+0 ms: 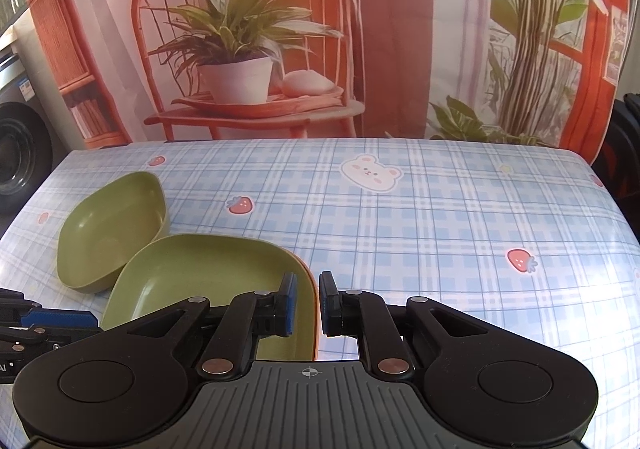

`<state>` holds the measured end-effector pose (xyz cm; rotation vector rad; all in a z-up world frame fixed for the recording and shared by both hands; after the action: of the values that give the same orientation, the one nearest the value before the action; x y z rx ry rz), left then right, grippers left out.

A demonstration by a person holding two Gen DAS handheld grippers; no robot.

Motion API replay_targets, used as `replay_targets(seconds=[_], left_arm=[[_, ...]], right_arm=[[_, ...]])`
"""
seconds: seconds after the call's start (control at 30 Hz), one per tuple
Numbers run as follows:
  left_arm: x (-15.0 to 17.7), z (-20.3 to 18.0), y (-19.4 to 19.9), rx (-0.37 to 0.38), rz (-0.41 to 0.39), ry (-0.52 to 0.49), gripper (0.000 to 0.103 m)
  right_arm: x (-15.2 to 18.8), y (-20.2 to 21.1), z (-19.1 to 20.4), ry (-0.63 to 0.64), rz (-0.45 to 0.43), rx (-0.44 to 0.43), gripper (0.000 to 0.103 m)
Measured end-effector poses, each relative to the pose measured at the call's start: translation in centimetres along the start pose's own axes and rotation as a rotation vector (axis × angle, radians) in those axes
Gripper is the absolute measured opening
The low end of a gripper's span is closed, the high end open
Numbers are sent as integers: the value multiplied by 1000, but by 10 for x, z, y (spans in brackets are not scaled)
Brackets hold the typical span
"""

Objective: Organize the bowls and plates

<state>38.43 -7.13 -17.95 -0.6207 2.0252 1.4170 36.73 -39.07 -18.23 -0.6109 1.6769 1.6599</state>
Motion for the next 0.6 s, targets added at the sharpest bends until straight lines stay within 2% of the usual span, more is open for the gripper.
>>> replay_targets(seconds=[0.6], left_arm=[[2,-2,-6,2,-5,-28,24]], right_arm=[[8,-10,-8,-13,43,27,11]])
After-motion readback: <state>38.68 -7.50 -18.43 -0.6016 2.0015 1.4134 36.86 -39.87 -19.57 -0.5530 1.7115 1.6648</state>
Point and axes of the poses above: each gripper's, at about its wrist camera, not at the fingertips, and y roughly against the way its jaws point, z to its left, x to its underside, the point moved 6 cm from there along -y, roughly the way its jaws point, and after that the axes turned 8 degrees about -z, right-handed, at the moved point
